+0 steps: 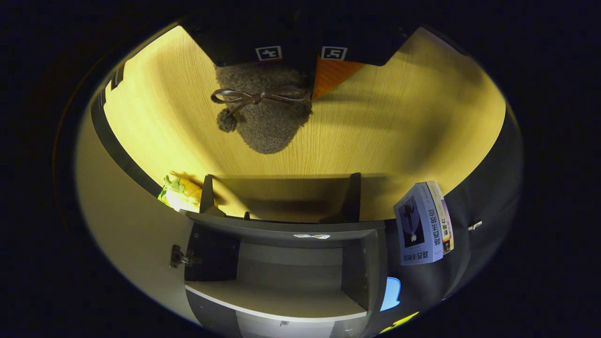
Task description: Open the shoe cabinet door, grab the shoes and put them into the shoe cabinet, then close the shoe cabinet door.
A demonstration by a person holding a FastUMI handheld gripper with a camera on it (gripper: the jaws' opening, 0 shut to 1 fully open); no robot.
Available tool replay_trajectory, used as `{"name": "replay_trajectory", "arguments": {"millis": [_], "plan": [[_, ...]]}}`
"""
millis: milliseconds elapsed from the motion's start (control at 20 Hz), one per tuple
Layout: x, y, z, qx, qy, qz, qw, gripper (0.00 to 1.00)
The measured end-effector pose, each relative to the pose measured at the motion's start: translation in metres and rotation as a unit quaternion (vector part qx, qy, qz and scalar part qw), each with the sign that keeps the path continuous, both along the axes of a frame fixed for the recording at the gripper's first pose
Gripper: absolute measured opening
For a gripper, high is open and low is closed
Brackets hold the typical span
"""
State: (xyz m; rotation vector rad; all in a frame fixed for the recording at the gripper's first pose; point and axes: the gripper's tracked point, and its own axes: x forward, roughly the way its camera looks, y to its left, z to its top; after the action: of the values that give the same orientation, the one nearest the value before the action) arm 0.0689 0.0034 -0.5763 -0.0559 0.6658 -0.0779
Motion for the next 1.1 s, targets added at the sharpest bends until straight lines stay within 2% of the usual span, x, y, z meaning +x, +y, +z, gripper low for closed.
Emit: {"name": "replay_trajectory", "arguments": {"millis": [500, 750, 1100], "plan": [[-0.0027, -0.0003, -0.0021, -0.007, 0.006, 0.003, 1.000, 0.16], [-0.0038, -0.0002, -0.0038, -0.033, 0.014, 0.016, 0.999, 0.16], [-0.0024, -0.0024, -0.0027, -0.018, 0.004, 0.012, 1.000, 0.15]]}}
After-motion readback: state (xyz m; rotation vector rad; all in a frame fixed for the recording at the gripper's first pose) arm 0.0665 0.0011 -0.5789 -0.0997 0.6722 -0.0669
